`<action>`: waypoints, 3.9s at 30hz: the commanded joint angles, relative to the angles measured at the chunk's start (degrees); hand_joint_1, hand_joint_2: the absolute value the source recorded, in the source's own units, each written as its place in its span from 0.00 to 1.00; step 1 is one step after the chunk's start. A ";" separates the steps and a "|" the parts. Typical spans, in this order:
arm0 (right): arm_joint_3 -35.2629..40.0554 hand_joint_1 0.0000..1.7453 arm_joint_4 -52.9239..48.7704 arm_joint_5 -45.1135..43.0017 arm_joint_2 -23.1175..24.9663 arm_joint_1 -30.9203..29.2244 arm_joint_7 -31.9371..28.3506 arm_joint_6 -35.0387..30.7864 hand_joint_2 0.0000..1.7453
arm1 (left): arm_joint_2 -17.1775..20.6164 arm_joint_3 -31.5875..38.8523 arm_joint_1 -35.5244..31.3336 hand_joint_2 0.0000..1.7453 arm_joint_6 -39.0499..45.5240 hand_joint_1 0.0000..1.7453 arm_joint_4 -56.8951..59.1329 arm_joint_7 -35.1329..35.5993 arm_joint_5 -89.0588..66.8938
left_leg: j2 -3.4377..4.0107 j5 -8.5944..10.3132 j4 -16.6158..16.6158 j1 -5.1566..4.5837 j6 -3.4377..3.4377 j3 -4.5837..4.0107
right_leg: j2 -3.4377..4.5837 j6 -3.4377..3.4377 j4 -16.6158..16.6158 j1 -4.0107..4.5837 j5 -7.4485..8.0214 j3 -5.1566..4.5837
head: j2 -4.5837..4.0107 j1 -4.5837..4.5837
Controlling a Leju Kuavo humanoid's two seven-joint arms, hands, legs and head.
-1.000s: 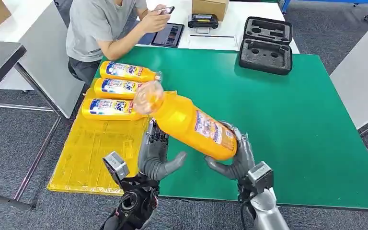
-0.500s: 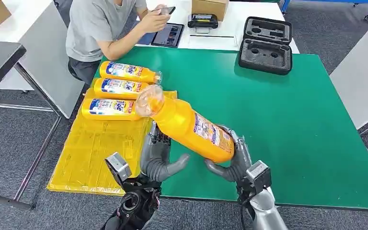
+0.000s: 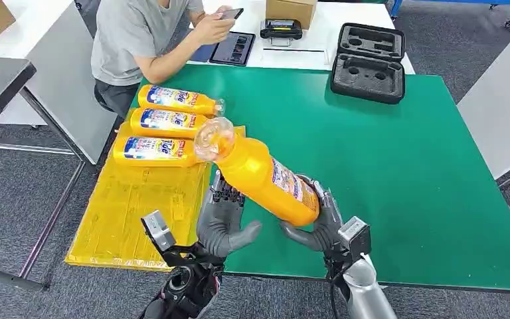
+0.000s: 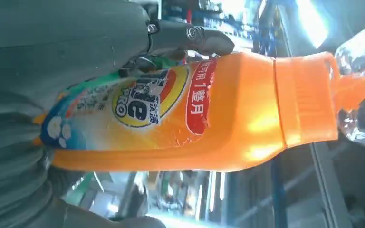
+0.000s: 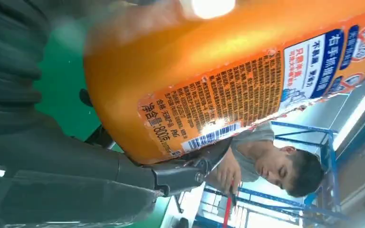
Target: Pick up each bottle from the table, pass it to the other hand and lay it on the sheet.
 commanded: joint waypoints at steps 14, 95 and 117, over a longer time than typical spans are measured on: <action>1.62 1.00 3.30 -0.63 1.26 -3.79 -0.11 4.18 1.00 | -1.19 1.28 -1.33 1.00 -3.49 0.00 4.20 0.15 -0.36 | 0.09 -0.11 -0.02 0.05 -0.10 0.28 | 0.10 -0.11 -0.05 0.05 -0.07 0.27 | 0.00 0.00; 5.98 1.00 4.67 -0.39 1.23 -2.49 -0.11 0.58 1.00 | 2.17 -4.57 -1.58 1.00 12.07 0.00 2.03 0.15 -3.94 | 0.11 -0.15 -0.06 0.08 -0.14 0.44 | 0.13 -0.15 -0.10 0.08 -0.11 0.41 | 0.00 0.00; 3.03 1.00 2.10 -2.54 0.71 -1.21 -0.11 1.90 1.00 | 1.61 -2.97 -0.57 1.00 11.89 1.00 1.65 0.15 -3.69 | 0.04 -0.10 -0.06 0.05 -0.10 0.31 | 0.05 -0.12 -0.08 0.05 -0.09 0.30 | 0.00 0.00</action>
